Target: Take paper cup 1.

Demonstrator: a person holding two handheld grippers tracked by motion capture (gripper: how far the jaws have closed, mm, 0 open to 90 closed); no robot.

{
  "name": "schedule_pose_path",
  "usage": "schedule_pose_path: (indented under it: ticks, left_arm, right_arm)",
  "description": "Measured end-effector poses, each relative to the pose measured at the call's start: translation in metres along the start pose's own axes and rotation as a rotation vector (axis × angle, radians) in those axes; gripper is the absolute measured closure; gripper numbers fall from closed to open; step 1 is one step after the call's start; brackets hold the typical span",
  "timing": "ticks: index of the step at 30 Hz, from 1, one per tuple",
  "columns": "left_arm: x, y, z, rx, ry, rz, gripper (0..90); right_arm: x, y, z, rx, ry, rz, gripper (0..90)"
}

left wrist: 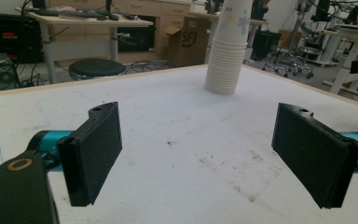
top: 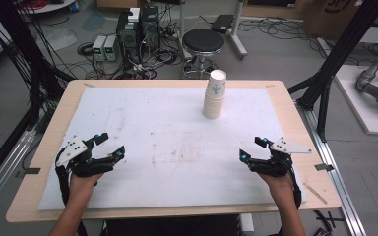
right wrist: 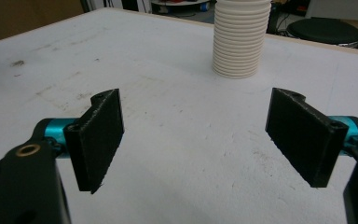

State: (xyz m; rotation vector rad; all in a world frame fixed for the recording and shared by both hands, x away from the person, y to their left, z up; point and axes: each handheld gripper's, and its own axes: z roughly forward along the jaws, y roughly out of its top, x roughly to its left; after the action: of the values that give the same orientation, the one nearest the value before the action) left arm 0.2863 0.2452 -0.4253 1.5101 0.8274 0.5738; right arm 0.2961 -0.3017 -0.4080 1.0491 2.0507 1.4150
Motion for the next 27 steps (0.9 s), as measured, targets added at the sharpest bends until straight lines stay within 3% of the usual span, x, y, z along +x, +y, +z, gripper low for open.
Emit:
schedule_pose_path:
  ticks: [9, 21, 27]
  left_arm:
    - [0.002, -0.001, 0.003, 0.006, -0.003, -0.007, 15.9]
    - [0.002, -0.003, 0.006, 0.013, -0.015, -0.017, 16.0]
    - [0.001, -0.004, 0.006, 0.017, -0.019, -0.019, 16.0]
  right_arm:
    - [0.001, 0.017, 0.003, -0.021, 0.020, -0.017, 19.8]
    - [-0.007, 0.068, 0.034, -0.018, 0.042, -0.046, 19.8]
    - [-0.013, 0.086, 0.045, -0.013, 0.043, -0.032, 19.8]
